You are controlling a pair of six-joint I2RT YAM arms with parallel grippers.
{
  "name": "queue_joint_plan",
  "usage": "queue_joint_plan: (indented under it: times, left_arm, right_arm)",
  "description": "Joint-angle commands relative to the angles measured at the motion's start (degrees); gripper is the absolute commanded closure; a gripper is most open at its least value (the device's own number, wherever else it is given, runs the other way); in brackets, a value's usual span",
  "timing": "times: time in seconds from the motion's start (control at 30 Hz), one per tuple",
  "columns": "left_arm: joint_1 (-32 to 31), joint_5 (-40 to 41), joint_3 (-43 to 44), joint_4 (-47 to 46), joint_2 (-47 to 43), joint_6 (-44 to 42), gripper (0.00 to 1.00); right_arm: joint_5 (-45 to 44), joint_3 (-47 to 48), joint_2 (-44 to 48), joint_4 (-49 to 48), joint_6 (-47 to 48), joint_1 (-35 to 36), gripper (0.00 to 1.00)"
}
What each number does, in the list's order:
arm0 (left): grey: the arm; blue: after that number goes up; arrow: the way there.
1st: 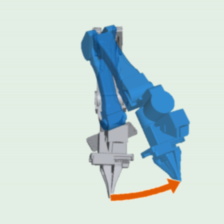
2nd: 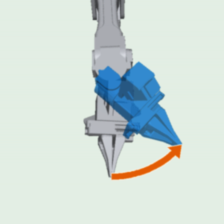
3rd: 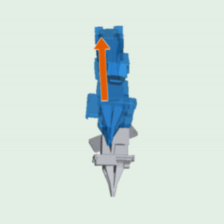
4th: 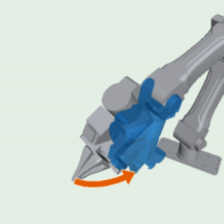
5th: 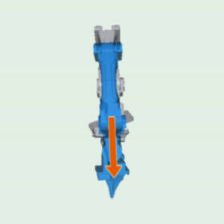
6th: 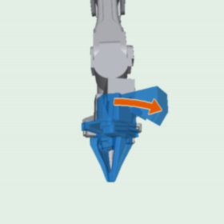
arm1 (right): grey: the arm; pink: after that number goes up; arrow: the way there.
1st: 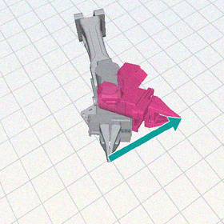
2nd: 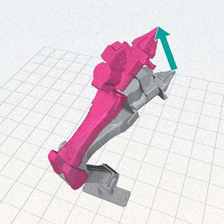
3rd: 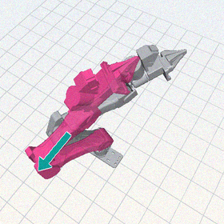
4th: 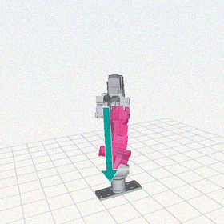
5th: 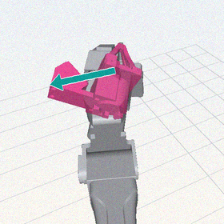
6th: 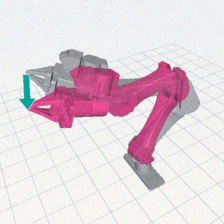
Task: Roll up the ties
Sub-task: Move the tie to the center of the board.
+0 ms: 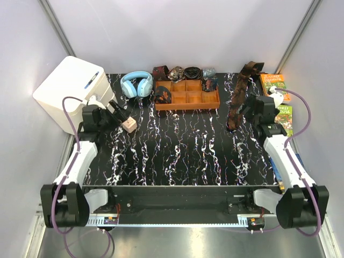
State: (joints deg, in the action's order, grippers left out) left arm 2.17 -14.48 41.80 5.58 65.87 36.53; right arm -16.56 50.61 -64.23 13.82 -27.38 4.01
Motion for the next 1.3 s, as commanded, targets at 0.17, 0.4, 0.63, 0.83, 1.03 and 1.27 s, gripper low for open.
queue_joint_plan:
  times: [0.17,0.4,0.63,0.83,1.03,1.27]
  left_arm:
    - [0.3,-6.04,8.9,8.01,-0.03,-1.36,0.01]
    - [-5.95,5.33,9.27,22.69,-14.6,-8.22,0.01]
    - [-8.85,8.32,5.05,32.2,-25.25,-12.71,0.03]
    - [-16.23,12.89,3.11,32.56,-30.97,-11.49,0.02]
    - [-18.43,13.6,3.29,32.56,-31.24,-11.66,0.03]
    - [-18.61,13.95,3.29,32.56,-31.24,-11.66,0.03]
  right_arm:
    - [-0.93,11.96,-9.33,15.78,-3.92,0.21,0.0]
    - [-4.28,20.22,-18.99,22.38,-3.92,0.12,0.06]
    - [-4.19,26.54,-28.56,23.53,-2.69,0.12,0.24]
    - [-0.06,31.29,-37.7,23.53,-3.39,0.12,0.3]
    - [2.67,35.95,-44.48,23.44,-2.42,0.12,0.37]
    - [4.25,38.25,-49.59,23.27,-1.72,0.38,0.39]
